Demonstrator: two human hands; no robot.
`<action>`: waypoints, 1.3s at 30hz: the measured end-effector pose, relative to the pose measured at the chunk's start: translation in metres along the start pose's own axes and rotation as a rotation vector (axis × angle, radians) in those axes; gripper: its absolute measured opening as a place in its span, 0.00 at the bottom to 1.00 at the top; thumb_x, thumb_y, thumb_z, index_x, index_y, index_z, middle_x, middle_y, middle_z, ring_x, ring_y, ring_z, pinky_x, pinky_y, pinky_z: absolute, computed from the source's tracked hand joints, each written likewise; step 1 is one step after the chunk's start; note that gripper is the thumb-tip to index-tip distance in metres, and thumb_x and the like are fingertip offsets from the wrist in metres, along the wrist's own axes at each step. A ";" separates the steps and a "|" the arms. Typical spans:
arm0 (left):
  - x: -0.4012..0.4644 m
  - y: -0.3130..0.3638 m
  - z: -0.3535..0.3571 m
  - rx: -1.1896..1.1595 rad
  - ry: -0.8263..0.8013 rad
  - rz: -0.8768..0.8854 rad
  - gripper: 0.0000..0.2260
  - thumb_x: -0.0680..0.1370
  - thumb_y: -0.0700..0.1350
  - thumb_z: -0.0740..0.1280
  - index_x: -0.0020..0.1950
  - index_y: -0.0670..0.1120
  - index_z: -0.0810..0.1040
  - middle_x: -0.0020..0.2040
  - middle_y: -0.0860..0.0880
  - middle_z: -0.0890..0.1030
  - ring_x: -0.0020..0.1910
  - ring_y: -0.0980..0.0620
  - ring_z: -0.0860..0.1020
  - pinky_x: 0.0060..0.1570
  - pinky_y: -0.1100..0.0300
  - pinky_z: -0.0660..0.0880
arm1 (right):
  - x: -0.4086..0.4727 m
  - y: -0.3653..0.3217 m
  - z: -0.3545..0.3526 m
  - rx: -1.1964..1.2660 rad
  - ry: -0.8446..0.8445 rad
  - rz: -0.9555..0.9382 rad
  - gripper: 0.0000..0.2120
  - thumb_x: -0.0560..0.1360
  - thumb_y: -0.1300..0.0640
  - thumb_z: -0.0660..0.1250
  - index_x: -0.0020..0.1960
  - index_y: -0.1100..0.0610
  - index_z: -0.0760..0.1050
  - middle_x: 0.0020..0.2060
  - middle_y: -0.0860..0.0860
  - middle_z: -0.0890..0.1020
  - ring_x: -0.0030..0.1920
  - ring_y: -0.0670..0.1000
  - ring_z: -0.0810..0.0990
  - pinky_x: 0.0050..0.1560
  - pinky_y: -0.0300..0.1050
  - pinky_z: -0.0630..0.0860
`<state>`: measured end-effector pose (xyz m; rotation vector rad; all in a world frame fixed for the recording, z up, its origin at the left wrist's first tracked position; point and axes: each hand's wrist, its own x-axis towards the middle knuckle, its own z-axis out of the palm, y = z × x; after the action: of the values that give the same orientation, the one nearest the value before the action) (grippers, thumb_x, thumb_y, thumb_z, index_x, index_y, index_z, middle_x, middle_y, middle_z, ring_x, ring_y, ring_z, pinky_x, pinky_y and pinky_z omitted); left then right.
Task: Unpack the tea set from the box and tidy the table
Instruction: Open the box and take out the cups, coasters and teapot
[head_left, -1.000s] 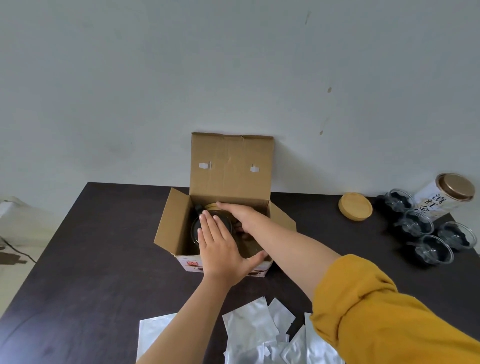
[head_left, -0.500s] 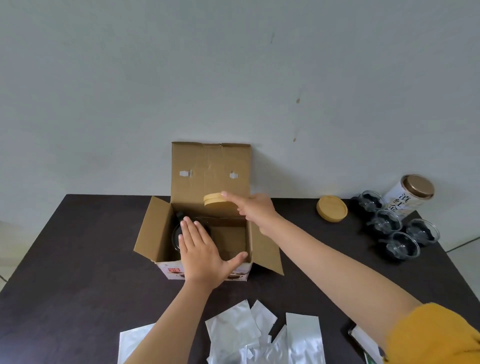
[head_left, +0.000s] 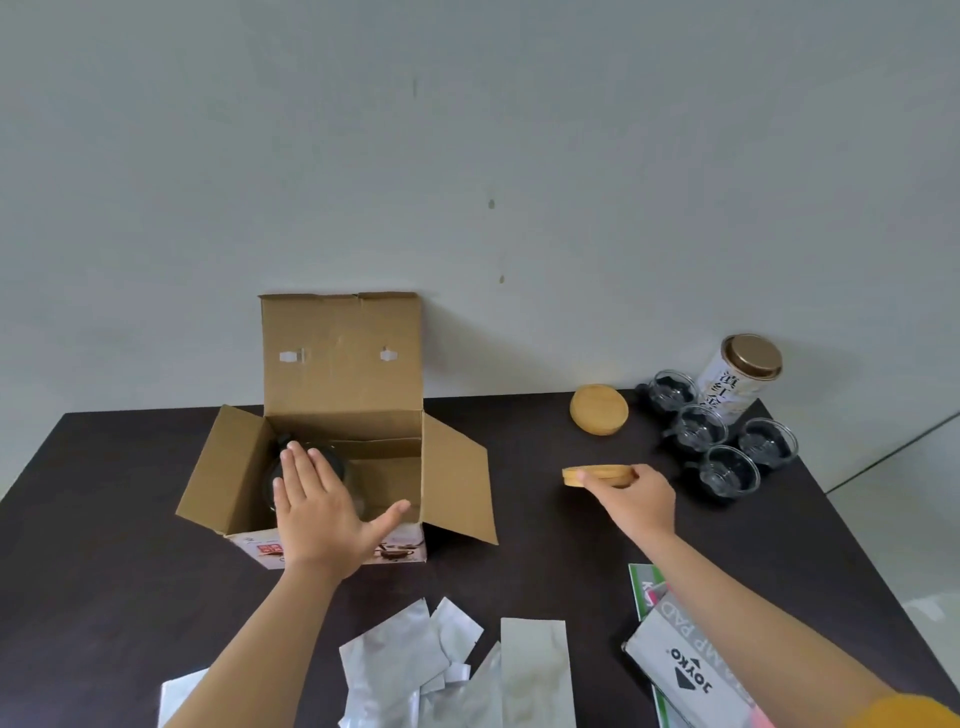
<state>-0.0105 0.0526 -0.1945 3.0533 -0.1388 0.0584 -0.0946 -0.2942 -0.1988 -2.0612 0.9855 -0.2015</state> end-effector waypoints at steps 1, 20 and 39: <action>0.000 0.000 0.000 0.003 0.001 -0.001 0.59 0.63 0.80 0.40 0.73 0.32 0.57 0.74 0.33 0.57 0.75 0.36 0.54 0.71 0.42 0.55 | 0.001 0.007 0.002 -0.002 -0.001 -0.023 0.20 0.62 0.42 0.78 0.43 0.55 0.76 0.42 0.49 0.80 0.45 0.51 0.79 0.42 0.41 0.71; -0.001 0.003 0.001 0.017 -0.001 -0.021 0.57 0.65 0.79 0.43 0.73 0.32 0.59 0.74 0.32 0.58 0.74 0.35 0.56 0.70 0.41 0.58 | -0.006 0.037 0.059 -0.075 -0.096 -0.215 0.43 0.60 0.38 0.79 0.66 0.60 0.70 0.60 0.55 0.75 0.63 0.54 0.70 0.57 0.46 0.72; -0.002 0.004 -0.004 -0.023 -0.023 -0.012 0.59 0.63 0.80 0.40 0.74 0.33 0.57 0.75 0.34 0.56 0.75 0.36 0.53 0.71 0.43 0.56 | -0.026 -0.001 0.047 -0.134 -0.177 -0.207 0.52 0.65 0.39 0.76 0.78 0.56 0.52 0.71 0.51 0.68 0.71 0.54 0.60 0.65 0.55 0.68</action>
<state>-0.0126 0.0493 -0.1902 3.0327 -0.1221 0.0206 -0.0907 -0.2465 -0.2240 -2.2608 0.6942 -0.0590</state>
